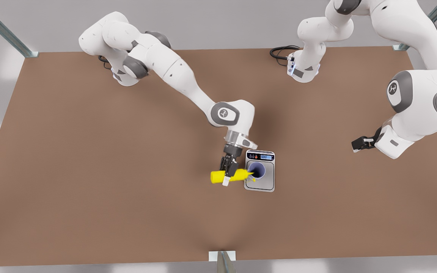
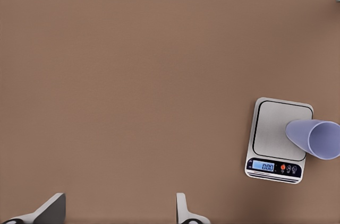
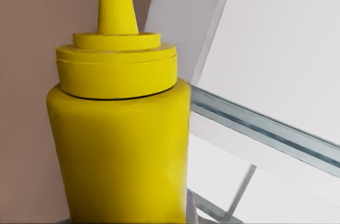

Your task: Move cup to the weight, pick up sauce bottle, pour sauce

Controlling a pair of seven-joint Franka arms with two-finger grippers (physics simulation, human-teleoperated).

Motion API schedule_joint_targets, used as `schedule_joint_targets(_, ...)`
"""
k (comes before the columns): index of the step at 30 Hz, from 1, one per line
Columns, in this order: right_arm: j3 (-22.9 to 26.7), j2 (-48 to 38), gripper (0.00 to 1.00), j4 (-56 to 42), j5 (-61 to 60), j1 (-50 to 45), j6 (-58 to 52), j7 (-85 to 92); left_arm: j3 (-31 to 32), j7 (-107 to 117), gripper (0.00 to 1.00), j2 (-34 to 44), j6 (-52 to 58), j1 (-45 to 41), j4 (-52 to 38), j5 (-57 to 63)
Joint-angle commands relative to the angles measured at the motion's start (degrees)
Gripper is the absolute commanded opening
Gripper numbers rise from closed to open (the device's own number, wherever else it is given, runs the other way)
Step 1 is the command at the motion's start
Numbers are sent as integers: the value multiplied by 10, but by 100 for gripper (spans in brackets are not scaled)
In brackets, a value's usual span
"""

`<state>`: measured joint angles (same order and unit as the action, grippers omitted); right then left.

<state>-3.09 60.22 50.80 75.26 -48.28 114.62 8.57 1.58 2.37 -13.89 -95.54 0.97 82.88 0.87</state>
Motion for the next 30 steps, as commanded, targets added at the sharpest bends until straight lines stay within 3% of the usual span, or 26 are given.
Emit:
schedule_joint_targets(1, -1, -7, 56, 0, -19, 7, 0, 0, 0, 0, 100, 0, 0, 0, 0, 0)
schedule_joint_targets(9, -2, -89, 56, 4, -409, 124, 3, 9, 0, 17, 100, -17, 1, -11, -20, 0)
schedule_joint_targets(13, -19, -103, 56, 16, -555, 209, 48, 116, 1, 29, 100, -18, 1, -12, -20, -1)
schedule_joint_targets(15, -137, -104, 56, 30, -560, 322, 55, 203, 5, 40, 100, -19, 1, -18, -20, 0)
schedule_joint_targets(18, -235, -104, 56, 77, -631, 453, 91, 377, 6, 54, 100, -17, 1, -23, -20, 0)
schedule_joint_targets(24, -236, -108, 56, 138, -957, 567, 75, 740, 9, 74, 100, -18, 2, -35, -20, 0)
schedule_joint_targets(28, -237, -102, 55, 204, -1091, 634, 30, 903, 9, 75, 100, -18, 4, -35, -20, 0)
schedule_joint_targets(30, -236, -97, 56, 214, -1102, 666, -12, 979, 9, 76, 100, -18, 5, -35, -20, 0)
